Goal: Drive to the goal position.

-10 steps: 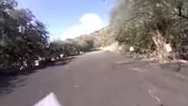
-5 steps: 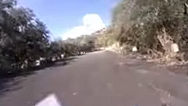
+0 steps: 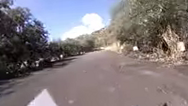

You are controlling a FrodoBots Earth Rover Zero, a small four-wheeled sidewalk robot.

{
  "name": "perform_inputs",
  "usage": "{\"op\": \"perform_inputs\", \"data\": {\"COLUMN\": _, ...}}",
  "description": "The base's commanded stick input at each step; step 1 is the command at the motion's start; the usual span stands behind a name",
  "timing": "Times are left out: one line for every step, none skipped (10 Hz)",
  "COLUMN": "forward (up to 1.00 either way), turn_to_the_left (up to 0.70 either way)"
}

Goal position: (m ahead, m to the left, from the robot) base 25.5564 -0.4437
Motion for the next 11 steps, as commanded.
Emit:
{"op": "perform_inputs", "data": {"forward": 0.5, "turn_to_the_left": -0.5}}
{"op": "perform_inputs", "data": {"forward": 0.5, "turn_to_the_left": -0.48}}
{"op": "perform_inputs", "data": {"forward": 0.5, "turn_to_the_left": -0.35}}
{"op": "perform_inputs", "data": {"forward": 0.5, "turn_to_the_left": -0.21}}
{"op": "perform_inputs", "data": {"forward": 0.5, "turn_to_the_left": -0.01}}
{"op": "perform_inputs", "data": {"forward": 0.5, "turn_to_the_left": 0.0}}
{"op": "perform_inputs", "data": {"forward": 0.5, "turn_to_the_left": 0.0}}
{"op": "perform_inputs", "data": {"forward": 0.5, "turn_to_the_left": 0.0}}
{"op": "perform_inputs", "data": {"forward": 0.5, "turn_to_the_left": 0.0}}
{"op": "perform_inputs", "data": {"forward": 0.5, "turn_to_the_left": 0.0}}
{"op": "perform_inputs", "data": {"forward": 0.5, "turn_to_the_left": 0.0}}
